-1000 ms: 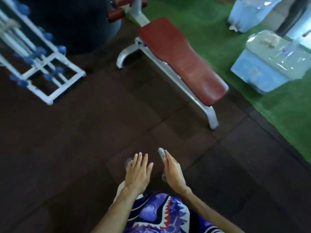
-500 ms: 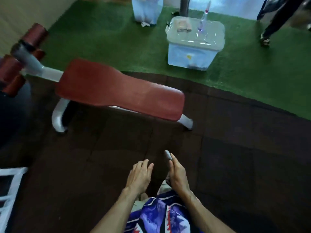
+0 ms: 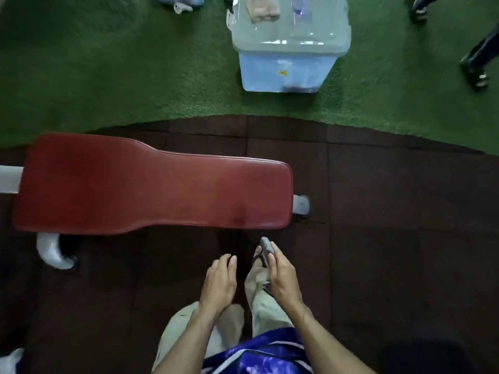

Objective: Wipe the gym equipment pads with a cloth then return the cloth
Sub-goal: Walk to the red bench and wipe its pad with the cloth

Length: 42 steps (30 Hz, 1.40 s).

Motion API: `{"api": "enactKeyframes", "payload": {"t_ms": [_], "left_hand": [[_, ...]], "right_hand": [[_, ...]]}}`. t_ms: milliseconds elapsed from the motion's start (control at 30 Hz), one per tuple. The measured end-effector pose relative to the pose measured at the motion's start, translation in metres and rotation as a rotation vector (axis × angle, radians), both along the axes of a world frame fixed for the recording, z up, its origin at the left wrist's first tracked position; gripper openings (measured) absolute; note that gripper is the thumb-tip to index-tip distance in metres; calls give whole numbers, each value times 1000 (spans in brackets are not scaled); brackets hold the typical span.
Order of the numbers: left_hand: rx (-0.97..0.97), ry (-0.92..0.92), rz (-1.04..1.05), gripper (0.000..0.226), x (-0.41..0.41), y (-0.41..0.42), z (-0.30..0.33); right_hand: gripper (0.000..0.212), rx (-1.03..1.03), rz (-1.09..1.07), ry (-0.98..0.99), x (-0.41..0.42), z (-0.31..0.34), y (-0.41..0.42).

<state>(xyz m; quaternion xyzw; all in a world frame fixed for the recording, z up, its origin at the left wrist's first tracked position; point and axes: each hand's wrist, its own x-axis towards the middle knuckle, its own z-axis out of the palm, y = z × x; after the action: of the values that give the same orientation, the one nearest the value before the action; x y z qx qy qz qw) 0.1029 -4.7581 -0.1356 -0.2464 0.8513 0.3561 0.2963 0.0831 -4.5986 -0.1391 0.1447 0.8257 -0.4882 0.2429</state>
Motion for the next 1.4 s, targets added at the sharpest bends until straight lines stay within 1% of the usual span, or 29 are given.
{"api": "enactKeyframes", "payload": {"t_ms": [67, 133, 167, 267, 333, 400, 433, 533, 567, 667, 700, 767, 800, 833, 867, 900, 967, 1033, 1067, 1100, 1133, 1167, 1200, 1233, 1267, 1300, 1333, 1400], "left_hand": [[-3, 4, -20, 42, -37, -7, -17], [3, 47, 21, 40, -76, -18, -45], [3, 76, 32, 38, -95, -25, -60], [-41, 149, -35, 39, -146, -51, -110], [-133, 255, -120, 47, -176, -67, -140], [-239, 364, -204, 58, -201, -79, -164], [-290, 399, -249, 59, -209, -85, -175], [-430, 460, -422, 51, -220, -104, -206], [-468, 475, -478, 51, -221, -111, -217], [-559, 504, -607, 59, -215, -125, -243], [-571, 520, -613, 60, -214, -126, -248], [-572, 546, -607, 61, -213, -126, -252], [-572, 555, -602, 61, -212, -125, -252], [-576, 565, -595, 61, -211, -125, -252], [-579, 570, -591, 60, -211, -125, -252], [-582, 574, -588, 60, -211, -124, -253], [-594, 577, -579, 60, -210, -124, -254], [-605, 586, -578, 60, -210, -123, -254], [-607, 593, -578, 60, -210, -123, -255], [-609, 594, -578, 60, -211, -122, -255], [-611, 592, -578, 60, -210, -123, -255], [-610, 590, -578, 60, -210, -123, -254], [-606, 586, -579, 59, -210, -124, -253], [-603, 579, -580, 59, -210, -124, -253], [-600, 572, -579, 59, -209, -124, -253], [-594, 572, -574, 59, -209, -124, -254], [-589, 580, -569, 59, -209, -123, -254], [-594, 599, -573, 60, -211, -123, -255]], "right_hand": [[40, 5, -37, -9, -30, -16, -5], [39, -10, -90, -30, -61, -46, -11], [40, 8, -97, -8, -77, -62, -16], [41, 33, -124, 30, -117, -109, -29], [42, 43, -139, 67, -142, -141, -37], [44, 92, -141, 147, -163, -170, -45], [45, 110, -137, 190, -170, -183, -49], [48, 153, -90, 302, -188, -217, -73], [48, 211, -67, 342, -193, -228, -82], [52, 504, 20, 449, -194, -257, -107], [55, 553, 89, 462, -188, -263, -109], [57, 578, 259, 478, -170, -267, -94], [56, 595, 319, 471, -156, -267, -78], [57, 616, 327, 439, -147, -268, -58], [58, 638, 278, 400, -144, -270, -34], [60, 665, 185, 362, -151, -274, -14], [62, 693, -33, 308, -191, -279, 6], [61, 690, -185, 343, -249, -280, -11], [59, 687, -179, 397, -266, -278, -32], [58, 682, -96, 456, -265, -274, -58], [56, 649, 40, 507, -244, -271, -82], [55, 596, 188, 516, -208, -265, -99], [54, 565, 313, 508, -166, -259, -102], [53, 566, 380, 489, -128, -255, -92], [53, 591, 381, 472, -105, -257, -70], [53, 631, 341, 445, -101, -263, -44], [55, 677, 251, 399, -116, -270, -22], [58, 745, 17, 338, -179, -279, -6]]}}
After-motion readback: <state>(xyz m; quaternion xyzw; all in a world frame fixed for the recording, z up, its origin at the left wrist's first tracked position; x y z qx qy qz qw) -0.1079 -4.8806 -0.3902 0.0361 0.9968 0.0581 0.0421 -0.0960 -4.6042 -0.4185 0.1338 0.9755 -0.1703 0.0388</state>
